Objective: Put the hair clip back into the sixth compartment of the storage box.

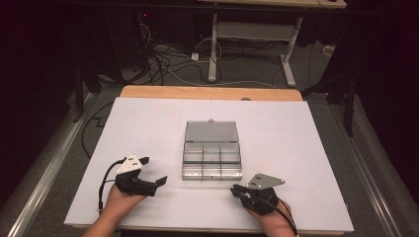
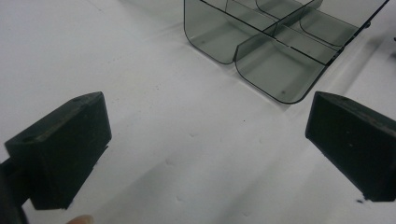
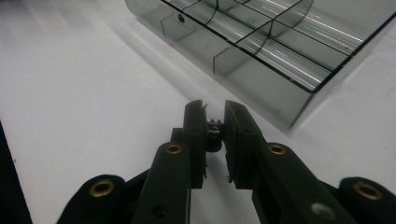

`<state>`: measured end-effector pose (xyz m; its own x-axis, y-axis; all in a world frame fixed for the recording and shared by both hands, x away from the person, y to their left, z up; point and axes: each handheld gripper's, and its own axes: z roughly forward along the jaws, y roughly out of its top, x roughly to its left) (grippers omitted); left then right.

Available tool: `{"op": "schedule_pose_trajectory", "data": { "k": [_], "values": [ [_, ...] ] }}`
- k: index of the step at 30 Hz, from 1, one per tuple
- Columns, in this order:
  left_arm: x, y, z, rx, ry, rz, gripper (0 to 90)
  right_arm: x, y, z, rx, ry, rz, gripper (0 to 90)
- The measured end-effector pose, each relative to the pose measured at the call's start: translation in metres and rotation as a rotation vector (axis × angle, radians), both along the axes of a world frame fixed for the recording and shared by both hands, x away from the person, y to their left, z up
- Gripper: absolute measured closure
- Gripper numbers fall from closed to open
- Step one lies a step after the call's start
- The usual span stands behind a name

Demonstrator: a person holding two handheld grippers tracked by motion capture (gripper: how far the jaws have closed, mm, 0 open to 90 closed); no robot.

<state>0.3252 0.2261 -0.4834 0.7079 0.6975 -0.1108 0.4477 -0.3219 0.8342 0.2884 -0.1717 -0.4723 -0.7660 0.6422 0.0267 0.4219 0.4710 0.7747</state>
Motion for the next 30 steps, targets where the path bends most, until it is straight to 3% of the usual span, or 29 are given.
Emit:
{"op": "schedule_pose_trajectory", "data": {
  "k": [10,30],
  "values": [
    [0.0,0.0,0.0,-0.001,0.003,0.001,0.0,0.002,0.016,-0.001,-0.008,0.0,0.048,80.5],
    [-0.002,0.001,0.0,-0.013,-0.01,0.001,0.2,0.009,0.033,-0.005,0.021,0.021,0.099,80.5]
  ]
}}
